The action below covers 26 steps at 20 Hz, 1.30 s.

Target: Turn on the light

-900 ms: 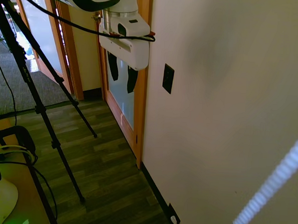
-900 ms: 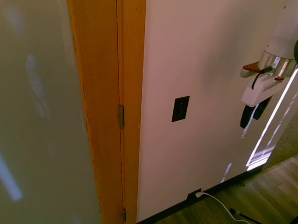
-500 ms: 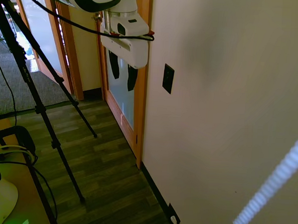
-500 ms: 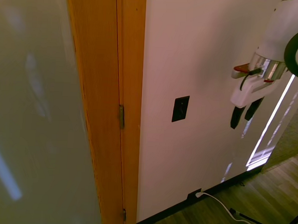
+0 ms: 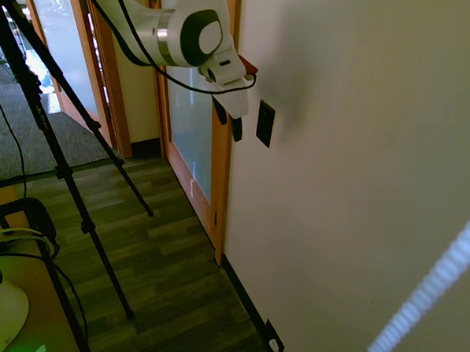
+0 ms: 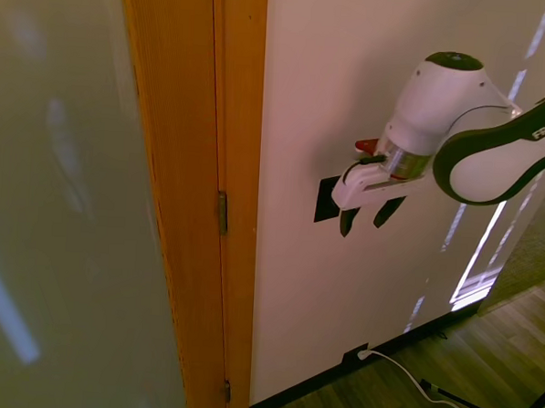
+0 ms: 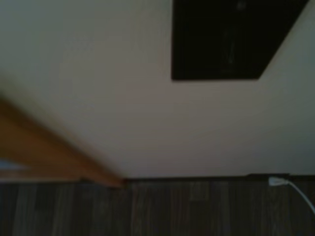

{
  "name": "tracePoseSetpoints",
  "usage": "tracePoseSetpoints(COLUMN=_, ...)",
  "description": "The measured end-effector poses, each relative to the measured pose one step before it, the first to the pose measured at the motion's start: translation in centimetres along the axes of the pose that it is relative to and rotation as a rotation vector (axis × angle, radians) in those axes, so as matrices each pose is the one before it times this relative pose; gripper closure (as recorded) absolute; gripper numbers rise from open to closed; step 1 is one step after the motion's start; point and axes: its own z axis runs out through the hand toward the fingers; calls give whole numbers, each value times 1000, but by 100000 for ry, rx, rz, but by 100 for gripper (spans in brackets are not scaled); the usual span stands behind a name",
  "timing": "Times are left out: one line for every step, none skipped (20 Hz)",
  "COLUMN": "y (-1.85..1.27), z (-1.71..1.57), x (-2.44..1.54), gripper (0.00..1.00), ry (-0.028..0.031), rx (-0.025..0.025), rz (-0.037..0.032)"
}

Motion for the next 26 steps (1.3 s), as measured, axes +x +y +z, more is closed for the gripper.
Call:
tracePoseSetpoints(y=-925, z=570, x=111, gripper=0, ry=3019, rx=363, rz=2759)
tracePoseSetpoints(y=-986, z=633, x=-321, gripper=0, ry=2572, rx=168, rz=2246)
tracePoseSetpoints(y=-673, z=546, x=-666, gripper=0, ry=1033, rx=-108, rz=1201)
tracePoseSetpoints(y=-499, z=540, x=-741, gripper=0, ry=-235, rx=-18, rz=20)
tracePoseSetpoints(y=-454, z=491, x=-461, gripper=100, ry=-107, rx=224, rz=569)
tracePoseSetpoints(y=-207, z=378, x=-69, gripper=100, ry=176, rx=410, rz=504)
tracePoseSetpoints(y=-71, z=286, x=316, gripper=100, ry=606, rx=897, rz=809)
tracePoseSetpoints(y=42, z=142, x=556, gripper=100, ry=737, rx=1736, rz=908)
tracePoseSetpoints(y=165, z=78, x=599, gripper=100, ry=1222, rx=1627, rz=862)
tracePoseSetpoints(y=263, z=127, x=594, gripper=100, ry=1618, rx=1244, rz=1022)
tracePoseSetpoints(y=311, z=185, x=590, gripper=100, ry=1439, rx=641, rz=770)
tracePoseSetpoints(y=273, z=128, x=486, gripper=100, ry=1294, rx=682, rz=751)
tracePoseSetpoints(y=362, z=75, x=145, gripper=100, ry=678, rx=688, rz=440)
tracePoseSetpoints(y=254, z=30, x=114, gripper=100, ry=733, rx=806, rz=588)
tracePoseSetpoints(y=153, z=-44, x=48, gripper=100, ry=867, rx=376, rz=173)
tracePoseSetpoints(y=95, z=-111, x=19, gripper=100, ry=930, rx=360, rz=300)
tracePoseSetpoints(y=58, z=-157, x=41, gripper=100, ry=917, rx=722, rz=402)
tracePoseSetpoints(y=109, z=-171, x=35, gripper=100, ry=1169, rx=515, rz=1106)
tracePoseSetpoints(y=87, z=-119, x=36, gripper=100, ry=1693, rx=-259, rz=1374)
tracePoseSetpoints(y=-32, z=-183, x=-236, gripper=100, ry=1093, rx=498, rz=580)
tracePoseSetpoints(y=-56, z=-150, x=-305, gripper=100, ry=1010, rx=-55, rz=516)
tracePoseSetpoints(y=-106, z=-118, x=-271, gripper=100, ry=832, rx=-128, rz=21)
tracePoseSetpoints(y=-76, z=-135, x=-289, gripper=100, ry=556, rx=62, rz=-211)
tracePoseSetpoints(y=-32, z=-104, x=-163, gripper=100, ry=488, rx=470, rz=-169)
tracePoseSetpoints(y=-112, z=-145, x=-136, gripper=100, ry=684, rx=853, rz=-263)
tracePoseSetpoints(y=-112, z=-147, x=-135, gripper=100, ry=750, rx=914, rz=-10)
